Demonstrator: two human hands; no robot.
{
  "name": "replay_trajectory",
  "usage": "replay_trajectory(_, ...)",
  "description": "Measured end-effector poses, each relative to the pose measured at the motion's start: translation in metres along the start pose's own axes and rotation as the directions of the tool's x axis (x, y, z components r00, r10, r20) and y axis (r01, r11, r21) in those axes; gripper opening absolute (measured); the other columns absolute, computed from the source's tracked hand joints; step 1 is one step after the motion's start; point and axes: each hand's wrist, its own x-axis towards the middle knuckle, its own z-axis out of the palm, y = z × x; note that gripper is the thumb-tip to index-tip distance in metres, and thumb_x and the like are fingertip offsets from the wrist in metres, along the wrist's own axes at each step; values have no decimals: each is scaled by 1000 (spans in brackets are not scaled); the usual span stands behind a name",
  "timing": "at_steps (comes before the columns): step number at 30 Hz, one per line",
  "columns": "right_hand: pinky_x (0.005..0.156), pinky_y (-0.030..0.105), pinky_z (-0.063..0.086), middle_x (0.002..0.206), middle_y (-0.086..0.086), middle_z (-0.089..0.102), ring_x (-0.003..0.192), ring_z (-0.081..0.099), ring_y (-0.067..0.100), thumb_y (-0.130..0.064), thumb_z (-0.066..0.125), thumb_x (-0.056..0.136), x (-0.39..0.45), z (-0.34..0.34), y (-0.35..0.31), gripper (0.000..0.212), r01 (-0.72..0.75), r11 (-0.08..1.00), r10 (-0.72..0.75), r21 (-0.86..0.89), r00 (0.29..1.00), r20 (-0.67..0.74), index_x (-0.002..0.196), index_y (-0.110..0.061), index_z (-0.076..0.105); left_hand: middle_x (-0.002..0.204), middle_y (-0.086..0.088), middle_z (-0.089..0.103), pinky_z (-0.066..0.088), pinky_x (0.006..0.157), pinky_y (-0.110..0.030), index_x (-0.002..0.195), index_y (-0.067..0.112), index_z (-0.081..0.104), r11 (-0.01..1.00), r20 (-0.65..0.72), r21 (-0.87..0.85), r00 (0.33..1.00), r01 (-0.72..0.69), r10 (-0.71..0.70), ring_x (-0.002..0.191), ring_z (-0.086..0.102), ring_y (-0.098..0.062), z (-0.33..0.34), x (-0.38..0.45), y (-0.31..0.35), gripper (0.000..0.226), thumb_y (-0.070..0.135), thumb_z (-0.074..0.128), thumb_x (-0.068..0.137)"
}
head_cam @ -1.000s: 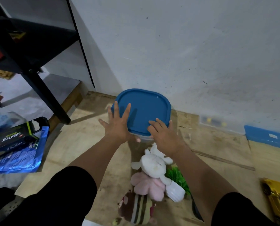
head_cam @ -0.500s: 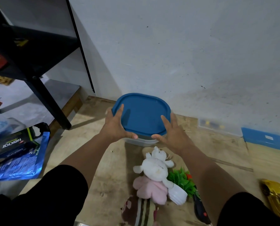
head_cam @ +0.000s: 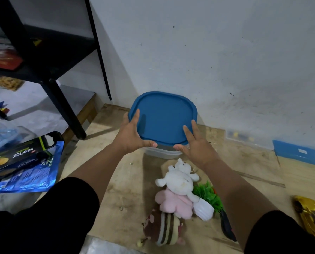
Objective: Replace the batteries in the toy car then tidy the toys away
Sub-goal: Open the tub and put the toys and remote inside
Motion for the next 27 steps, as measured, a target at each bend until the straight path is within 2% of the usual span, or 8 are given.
replay_trajectory(3,109,32,29,156,-1,-21,146,4,20,-56,36,92,-11,-4,-12,77,36,999,-37,-38,999,-25,151,-22,1,151,1,5,24,114,-37,152,23,-1,1000,-43,21,999,-4,4,141,16,-21,-14,-19,4,137,53,86,50)
replay_trajectory(8,115,32,20,157,3,-19,147,0,22,-53,38,93,-41,10,-45,75,132,991,-132,-18,990,-43,151,-19,5,152,-2,3,20,117,-39,151,24,-2,998,-116,58,993,30,-23,142,13,-24,-40,-74,-10,137,54,85,50)
replay_trajectory(14,109,38,33,157,4,-21,145,10,26,-59,31,92,-90,59,-75,75,237,966,-235,-106,971,34,151,-21,4,156,-5,-4,13,116,-42,151,29,-3,977,-140,113,977,179,-163,144,2,-26,-42,-165,-51,134,54,85,52)
replay_trajectory(19,116,40,24,156,6,-23,146,-1,26,-60,30,92,-118,107,-96,77,245,965,-226,-96,958,176,151,-20,2,155,-9,-4,15,117,-48,150,33,-3,950,-68,153,962,273,-266,143,2,-34,-31,-207,-98,136,62,81,48)
replay_trajectory(24,108,41,32,156,5,-22,145,10,28,-65,30,90,-115,144,-119,79,226,956,-173,-184,948,266,151,-23,3,156,-6,-6,18,114,-49,149,40,-4,931,39,173,943,321,-332,142,4,-35,-26,-218,-141,128,57,82,56)
replay_trajectory(27,110,42,30,156,7,-21,145,8,29,-65,30,90,-110,165,-128,79,189,959,-122,-213,949,291,150,-22,2,156,-7,-9,18,114,-49,149,39,-3,929,74,201,941,309,-329,141,3,-36,-22,-215,-162,125,55,82,59)
